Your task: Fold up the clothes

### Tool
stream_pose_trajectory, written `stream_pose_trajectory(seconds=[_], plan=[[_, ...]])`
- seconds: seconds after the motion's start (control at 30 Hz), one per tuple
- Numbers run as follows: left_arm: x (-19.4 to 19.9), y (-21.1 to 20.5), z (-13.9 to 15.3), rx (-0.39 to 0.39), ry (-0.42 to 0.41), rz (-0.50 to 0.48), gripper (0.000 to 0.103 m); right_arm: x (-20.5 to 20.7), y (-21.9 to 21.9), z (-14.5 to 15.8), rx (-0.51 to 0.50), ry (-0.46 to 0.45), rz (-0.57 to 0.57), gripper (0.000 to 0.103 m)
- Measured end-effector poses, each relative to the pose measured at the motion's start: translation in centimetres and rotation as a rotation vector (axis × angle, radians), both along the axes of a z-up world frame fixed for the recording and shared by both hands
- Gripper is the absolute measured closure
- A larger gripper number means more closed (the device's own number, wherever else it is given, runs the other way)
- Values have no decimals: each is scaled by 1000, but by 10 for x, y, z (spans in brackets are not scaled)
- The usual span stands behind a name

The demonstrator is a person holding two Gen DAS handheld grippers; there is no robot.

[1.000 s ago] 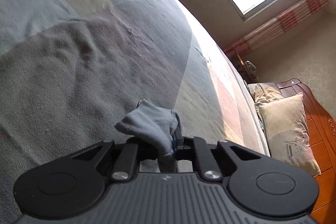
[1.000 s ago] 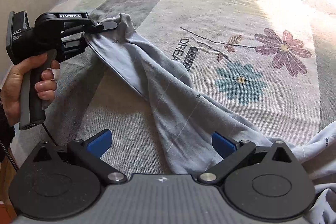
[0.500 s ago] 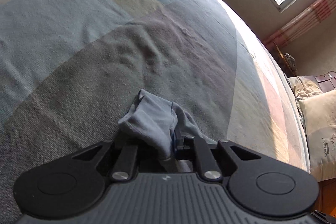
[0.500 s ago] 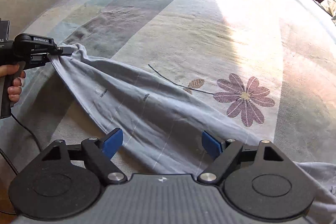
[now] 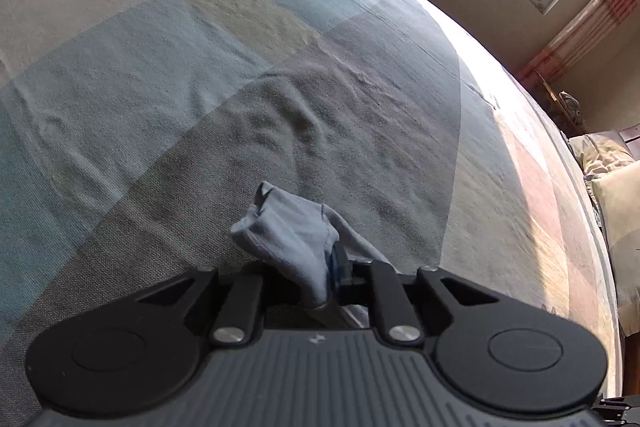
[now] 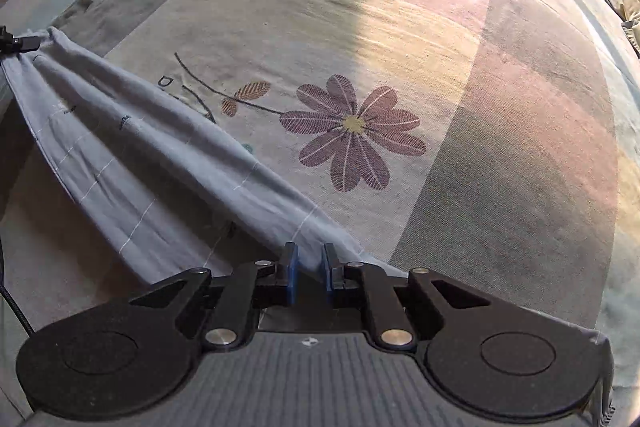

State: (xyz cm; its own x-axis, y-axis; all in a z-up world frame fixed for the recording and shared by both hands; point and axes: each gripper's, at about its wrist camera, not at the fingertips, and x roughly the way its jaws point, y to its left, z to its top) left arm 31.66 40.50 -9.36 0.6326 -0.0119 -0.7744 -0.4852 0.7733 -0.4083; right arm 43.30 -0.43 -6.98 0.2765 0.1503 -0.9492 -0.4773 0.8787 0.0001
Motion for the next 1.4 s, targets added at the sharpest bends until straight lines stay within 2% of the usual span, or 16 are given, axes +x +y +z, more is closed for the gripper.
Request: stream_pose_trajectory(seconds=[0.1,0.27,0.37,0.43,0.67,0.8,0.9,0.93,1.0,1.1,1.27,1.4], plan=[[-1,0,-12,-4,103,0,89,-1,-8,8,-15,-29,36,88],[0,-3,-11,31,106,-27,88,34,-40,12,-107,-108,126,83],[2,-5,-10,52,113,-47,88,45,-57,-3,-106,-49,249,77],[3,-7,-10,66,117,-60,88,46,-60,-13,-106,4,345,76],[9,-8,-6,79,138,-57,88,32,-55,-19,-103,88,509,76],[10,-13,-3,89,151,-48,88,25,-52,-21,-123,67,496,78],[12,-14,6,72,118,-46,88,18,-46,-17,-152,38,526,96],[14,-14,10,66,96,-45,88,17,-46,-15,-162,21,527,98],[20,-15,22,69,56,-55,88,16,-46,-8,-181,-21,515,98],[39,-18,42,75,-15,-95,89,28,-51,13,-193,-95,421,98],[93,-25,69,114,-156,-160,91,49,-60,22,-248,-192,319,98],[118,-28,62,122,-151,-189,91,64,-68,27,-292,-266,229,98]])
